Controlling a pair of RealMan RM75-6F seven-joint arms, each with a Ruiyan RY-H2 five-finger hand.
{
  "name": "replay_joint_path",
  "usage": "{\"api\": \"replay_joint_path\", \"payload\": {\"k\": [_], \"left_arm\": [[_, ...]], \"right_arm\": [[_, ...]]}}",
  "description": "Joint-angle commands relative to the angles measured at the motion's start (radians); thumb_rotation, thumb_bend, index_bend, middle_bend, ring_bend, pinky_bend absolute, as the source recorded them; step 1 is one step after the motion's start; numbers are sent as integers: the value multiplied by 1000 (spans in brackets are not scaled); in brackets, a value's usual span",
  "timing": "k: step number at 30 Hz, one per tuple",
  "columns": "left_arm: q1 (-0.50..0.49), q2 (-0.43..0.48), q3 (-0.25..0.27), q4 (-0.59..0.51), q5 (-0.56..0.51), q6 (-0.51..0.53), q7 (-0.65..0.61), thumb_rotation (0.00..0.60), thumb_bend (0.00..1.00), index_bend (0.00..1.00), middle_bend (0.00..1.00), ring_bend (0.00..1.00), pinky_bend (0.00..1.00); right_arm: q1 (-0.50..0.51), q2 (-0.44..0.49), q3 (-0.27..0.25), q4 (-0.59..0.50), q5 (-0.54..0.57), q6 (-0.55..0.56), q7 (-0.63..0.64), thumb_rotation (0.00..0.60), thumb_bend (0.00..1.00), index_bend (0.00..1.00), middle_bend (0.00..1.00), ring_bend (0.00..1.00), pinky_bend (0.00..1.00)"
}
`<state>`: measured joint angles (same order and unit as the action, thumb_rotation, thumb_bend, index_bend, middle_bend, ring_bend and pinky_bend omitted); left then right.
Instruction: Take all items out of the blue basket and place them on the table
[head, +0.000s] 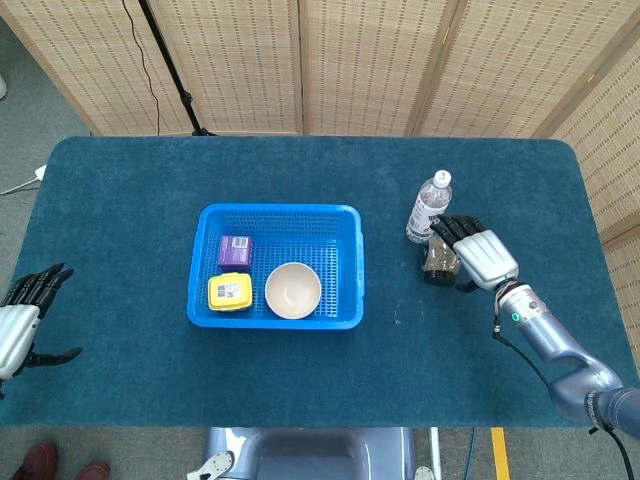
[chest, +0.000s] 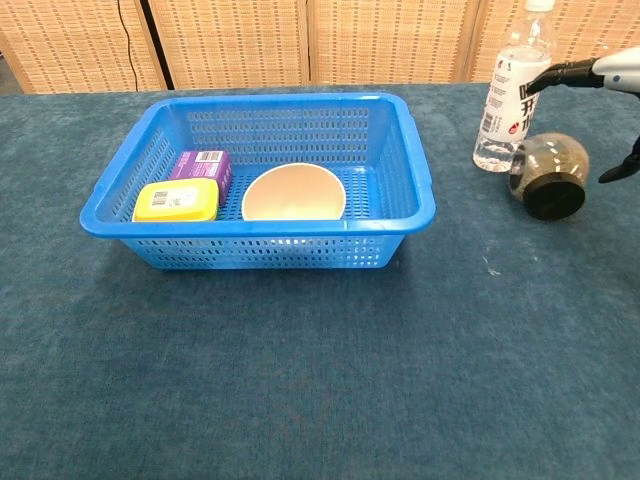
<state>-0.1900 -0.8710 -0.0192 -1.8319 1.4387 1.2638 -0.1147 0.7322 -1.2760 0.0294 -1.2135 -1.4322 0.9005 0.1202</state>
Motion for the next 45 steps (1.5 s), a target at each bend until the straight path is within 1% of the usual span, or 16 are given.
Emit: {"api": "replay_joint_path", "payload": {"k": [1, 2, 5, 9, 12, 13, 16, 19, 20, 25, 28, 32, 37, 42, 45], "left_arm": [[0, 0, -1, 3, -5, -2, -2, 600, 57, 0, 0, 0, 0], [-1, -1, -1, 3, -5, -2, -1, 600, 57, 0, 0, 0, 0], [-3, -2, 0, 2, -6, -6, 3, 600, 57, 0, 0, 0, 0], [-7, -5, -1, 1, -9, -12, 10, 600, 57, 0, 0, 0, 0], [-9, -5, -2, 1, -13, -15, 11, 600, 57, 0, 0, 0, 0], [-9, -5, -3, 2, -15, -14, 11, 600, 57, 0, 0, 0, 0], [-9, -4, -4, 3, -17, -14, 8, 600, 57, 0, 0, 0, 0], [-10, -3, -4, 3, -16, -15, 5, 600, 57, 0, 0, 0, 0], [-9, -3, -3, 3, -16, -15, 5, 600, 57, 0, 0, 0, 0], [-10, -2, -3, 4, -16, -16, 2, 600, 57, 0, 0, 0, 0], [-10, -1, -4, 7, -20, -17, -4, 600, 57, 0, 0, 0, 0], [-8, 5, -4, 10, -24, -17, -21, 600, 57, 0, 0, 0, 0], [-3, 10, -6, 17, -26, -10, -42, 600, 57, 0, 0, 0, 0], [-8, 10, -6, 22, -28, -22, -50, 600, 57, 0, 0, 0, 0], [-10, 9, -7, 24, -31, -24, -51, 600, 57, 0, 0, 0, 0]], "right_arm": [[0, 26, -2, -30, -29, 29, 19, 600, 0, 13, 0, 0, 53], [-2, 32, -1, -38, -33, 35, 20, 600, 0, 14, 0, 0, 49], [-11, 81, 16, -118, -50, 88, 19, 600, 0, 14, 0, 0, 26], [-10, 160, 42, -255, -71, 129, 5, 600, 0, 35, 0, 0, 22], [-5, 194, 60, -337, -81, 148, -5, 600, 0, 62, 0, 0, 42], [0, 212, 72, -393, -86, 154, -14, 600, 0, 69, 0, 0, 49], [19, 223, 93, -480, -94, 147, -46, 600, 0, 89, 0, 0, 56], [49, 202, 117, -517, -95, 129, -88, 600, 0, 105, 0, 0, 56], [66, 180, 131, -523, -88, 119, -111, 600, 0, 111, 0, 0, 57], [135, 90, 175, -523, -13, 39, -162, 600, 0, 141, 31, 0, 83], [183, 17, 200, -494, 54, -17, -194, 600, 0, 159, 44, 0, 105], [224, -89, 225, -412, 130, -37, -240, 600, 0, 179, 72, 22, 124], [258, -197, 234, -325, 216, -58, -289, 600, 0, 194, 97, 49, 129], [302, -295, 252, -245, 307, -89, -335, 600, 0, 195, 113, 72, 131], [322, -330, 257, -212, 354, -105, -363, 600, 0, 195, 133, 99, 138]]}}
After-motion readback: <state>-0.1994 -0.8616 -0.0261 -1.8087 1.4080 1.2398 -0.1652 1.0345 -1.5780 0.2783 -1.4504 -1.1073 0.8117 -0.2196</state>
